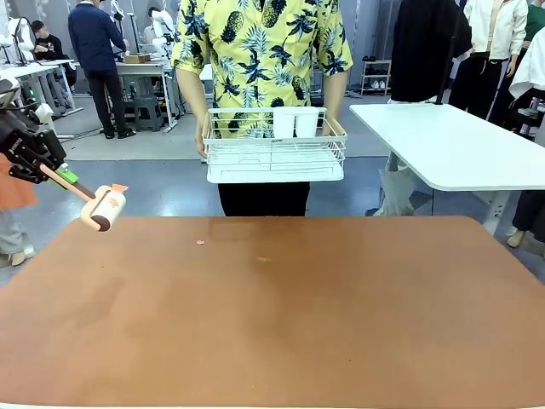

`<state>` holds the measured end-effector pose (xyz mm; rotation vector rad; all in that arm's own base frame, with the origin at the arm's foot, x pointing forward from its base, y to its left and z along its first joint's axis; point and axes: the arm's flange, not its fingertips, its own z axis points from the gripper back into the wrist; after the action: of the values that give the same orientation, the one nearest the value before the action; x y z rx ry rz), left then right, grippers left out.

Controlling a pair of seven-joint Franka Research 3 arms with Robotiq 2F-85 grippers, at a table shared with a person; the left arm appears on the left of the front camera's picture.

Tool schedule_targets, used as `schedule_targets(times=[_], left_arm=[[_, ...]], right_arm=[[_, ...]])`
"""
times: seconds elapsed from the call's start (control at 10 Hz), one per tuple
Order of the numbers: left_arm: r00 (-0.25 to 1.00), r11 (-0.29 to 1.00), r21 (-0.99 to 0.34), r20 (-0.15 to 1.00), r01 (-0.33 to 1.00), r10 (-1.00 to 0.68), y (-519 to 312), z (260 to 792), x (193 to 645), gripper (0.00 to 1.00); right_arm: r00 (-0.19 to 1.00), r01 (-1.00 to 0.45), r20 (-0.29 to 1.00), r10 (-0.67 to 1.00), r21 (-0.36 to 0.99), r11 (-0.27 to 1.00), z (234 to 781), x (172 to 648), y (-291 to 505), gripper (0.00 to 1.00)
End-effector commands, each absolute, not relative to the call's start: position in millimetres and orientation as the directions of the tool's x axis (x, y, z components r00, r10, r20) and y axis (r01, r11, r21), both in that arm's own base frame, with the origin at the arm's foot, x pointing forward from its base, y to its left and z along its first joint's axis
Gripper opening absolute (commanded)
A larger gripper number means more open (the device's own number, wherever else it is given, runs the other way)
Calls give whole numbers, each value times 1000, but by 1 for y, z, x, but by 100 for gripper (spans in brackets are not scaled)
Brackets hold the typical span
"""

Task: Clean the table.
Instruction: Clean the table with the Lint Roller when the human lifts the Dish drying rack.

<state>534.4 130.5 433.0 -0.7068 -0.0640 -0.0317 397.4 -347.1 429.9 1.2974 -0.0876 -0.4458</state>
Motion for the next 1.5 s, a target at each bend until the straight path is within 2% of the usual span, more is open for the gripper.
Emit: schedule_targets(times=[0.0,0.7,1.4], left_arm=[[996,760,-645,83,81,-35,129,430,543,19],[999,792,-610,39,12,15,125,399,622,19],[999,796,-604,3,37,-45,127,362,641,19]], right_arm=[[913,265,-178,-367,943,202,433,397,-346,100],[913,265,-178,-367,943,202,433,397,-346,100],[913,265,-178,-367,943,202,433,397,-346,100]])
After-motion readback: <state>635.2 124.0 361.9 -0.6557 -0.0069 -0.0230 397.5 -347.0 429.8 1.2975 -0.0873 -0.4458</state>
